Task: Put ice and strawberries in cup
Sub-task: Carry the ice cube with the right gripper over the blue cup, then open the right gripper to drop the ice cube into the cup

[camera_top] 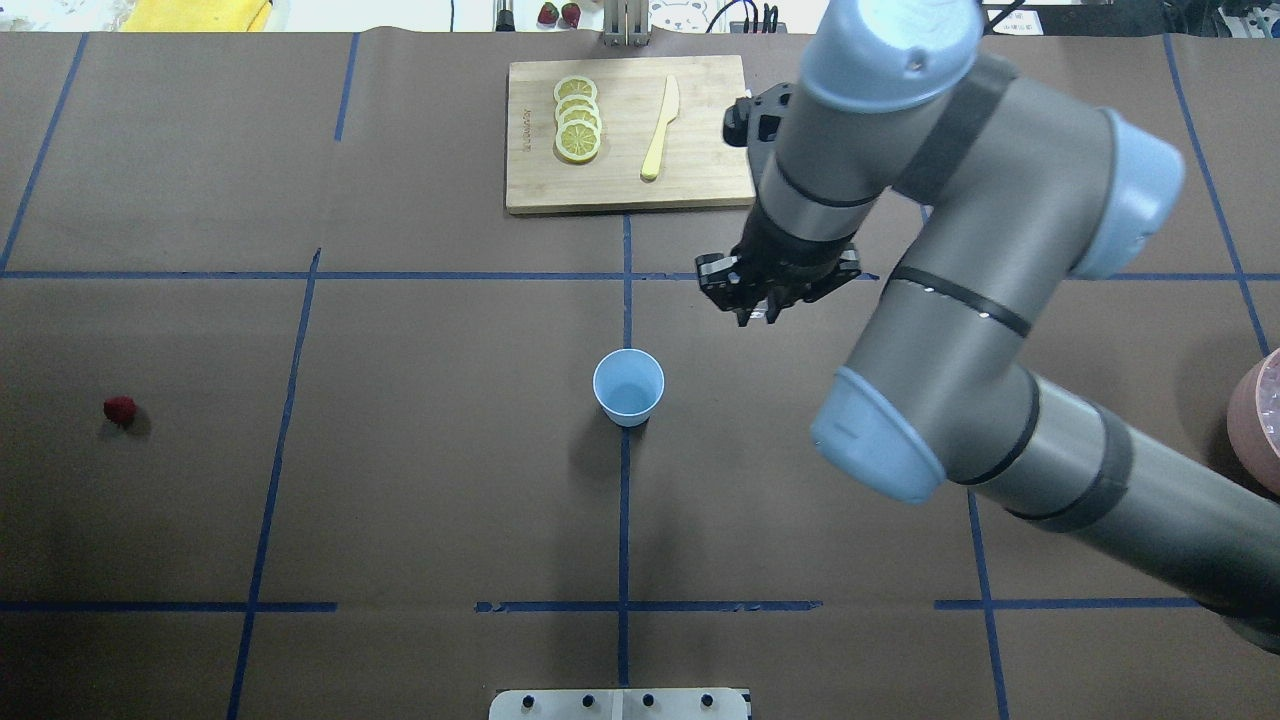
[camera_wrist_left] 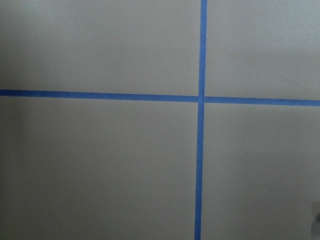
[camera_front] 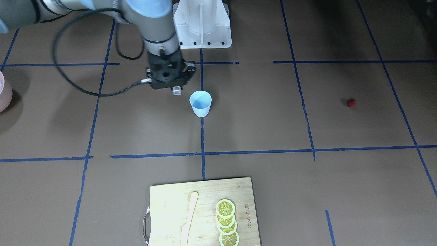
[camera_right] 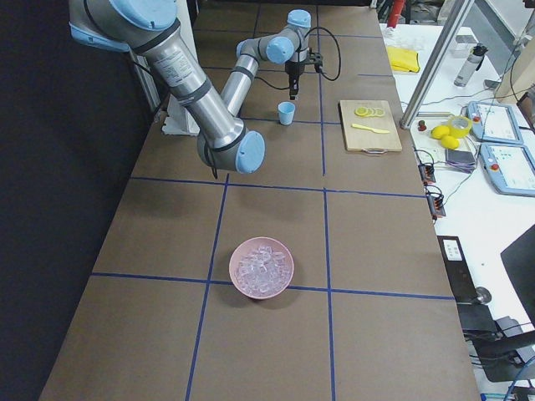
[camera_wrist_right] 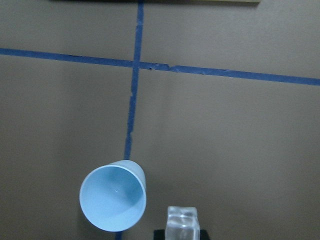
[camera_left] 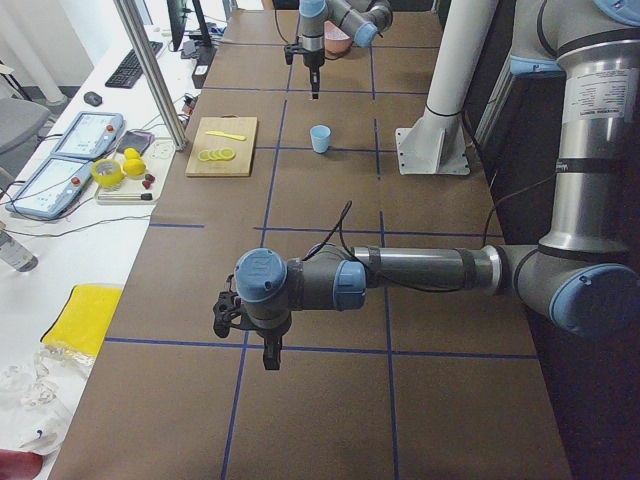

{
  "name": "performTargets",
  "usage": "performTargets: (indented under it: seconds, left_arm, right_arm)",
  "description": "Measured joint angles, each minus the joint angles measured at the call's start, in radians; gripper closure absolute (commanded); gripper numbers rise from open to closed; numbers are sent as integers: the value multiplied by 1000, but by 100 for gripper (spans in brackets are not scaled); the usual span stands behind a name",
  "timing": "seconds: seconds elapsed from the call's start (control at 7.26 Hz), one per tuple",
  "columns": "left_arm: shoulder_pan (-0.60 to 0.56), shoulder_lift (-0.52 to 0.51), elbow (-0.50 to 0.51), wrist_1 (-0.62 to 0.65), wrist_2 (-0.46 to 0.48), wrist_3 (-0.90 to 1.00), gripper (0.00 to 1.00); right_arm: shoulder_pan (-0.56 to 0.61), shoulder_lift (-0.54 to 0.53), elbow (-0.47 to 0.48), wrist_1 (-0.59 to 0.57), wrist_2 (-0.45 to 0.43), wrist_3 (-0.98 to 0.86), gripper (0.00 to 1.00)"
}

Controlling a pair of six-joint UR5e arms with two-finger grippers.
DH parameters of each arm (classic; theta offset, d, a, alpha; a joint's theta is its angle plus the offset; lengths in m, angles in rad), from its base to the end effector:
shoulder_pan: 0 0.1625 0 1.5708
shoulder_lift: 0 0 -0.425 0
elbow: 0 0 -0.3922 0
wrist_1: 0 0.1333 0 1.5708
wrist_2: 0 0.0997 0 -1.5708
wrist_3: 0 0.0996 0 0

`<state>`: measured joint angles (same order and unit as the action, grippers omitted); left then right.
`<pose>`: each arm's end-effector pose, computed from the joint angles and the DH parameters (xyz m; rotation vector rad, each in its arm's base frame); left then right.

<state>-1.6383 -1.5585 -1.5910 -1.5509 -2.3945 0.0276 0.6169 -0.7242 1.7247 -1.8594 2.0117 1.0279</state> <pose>-0.0929 -0.4807 0.6532 0.0279 0.8234 -0.0426 -0.4894 -0.4584 0.1170 0.0306 -0.8163 -0.0871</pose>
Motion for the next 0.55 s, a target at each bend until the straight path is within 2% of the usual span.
performTargets:
  seconds: [0.28, 0.55]
  left_arm:
    - [0, 0, 1, 0, 0, 0, 0]
    - [0, -1, 2, 0, 0, 0, 0]
  right_arm:
    - [-48, 50, -94, 58, -32, 44, 100]
    - [-80, 53, -121, 71, -59, 55, 99]
